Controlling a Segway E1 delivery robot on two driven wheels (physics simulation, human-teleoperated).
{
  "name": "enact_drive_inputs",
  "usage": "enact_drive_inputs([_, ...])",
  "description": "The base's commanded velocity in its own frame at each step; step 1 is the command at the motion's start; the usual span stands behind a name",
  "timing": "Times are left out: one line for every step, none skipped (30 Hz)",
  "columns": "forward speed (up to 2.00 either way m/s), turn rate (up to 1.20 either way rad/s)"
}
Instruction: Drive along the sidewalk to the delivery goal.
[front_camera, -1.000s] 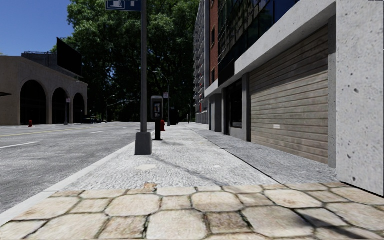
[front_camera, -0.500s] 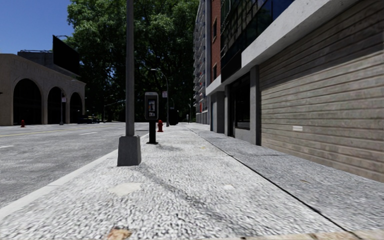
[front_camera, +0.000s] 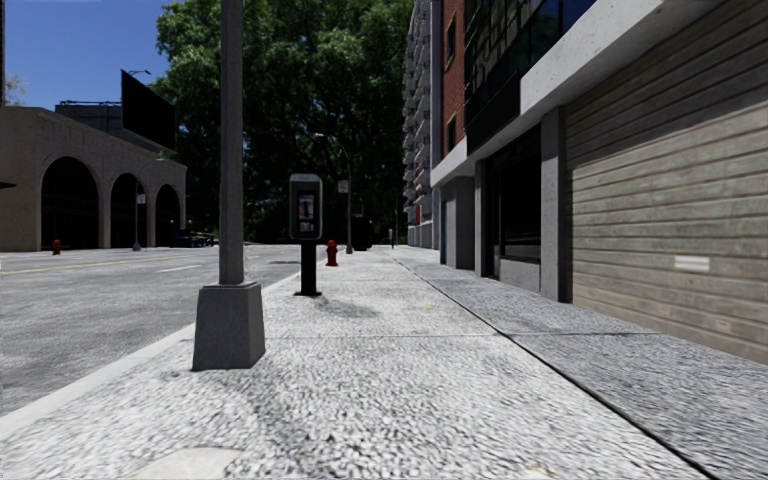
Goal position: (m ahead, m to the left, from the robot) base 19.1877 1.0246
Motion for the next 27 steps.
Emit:
enact_drive_inputs([2.00,0.00])
enact_drive_inputs([2.00,0.00])
enact_drive_inputs([2.00,0.00])
enact_drive_inputs([2.00,0.00])
enact_drive_inputs([2.00,0.00])
enact_drive_inputs([2.00,0.00])
enact_drive_inputs([2.00,0.00])
enact_drive_inputs([2.00,0.00])
enact_drive_inputs([2.00,0.06])
enact_drive_inputs([2.00,0.09])
enact_drive_inputs([2.00,0.12])
enact_drive_inputs([2.00,0.13])
enact_drive_inputs([2.00,0.13])
enact_drive_inputs([2.00,0.14])
enact_drive_inputs([2.00,0.14])
enact_drive_inputs([2.00,0.15])
enact_drive_inputs([2.00,0.15])
enact_drive_inputs([2.00,0.18])
enact_drive_inputs([2.00,0.18])
enact_drive_inputs([2.00,0.19])
enact_drive_inputs([2.00,0.19])
enact_drive_inputs([2.00,0.19])
enact_drive_inputs([2.00,0.18])
enact_drive_inputs([2.00,0.06])
enact_drive_inputs([2.00,0.00])
enact_drive_inputs([2.00,0.00])
enact_drive_inputs([2.00,0.00])
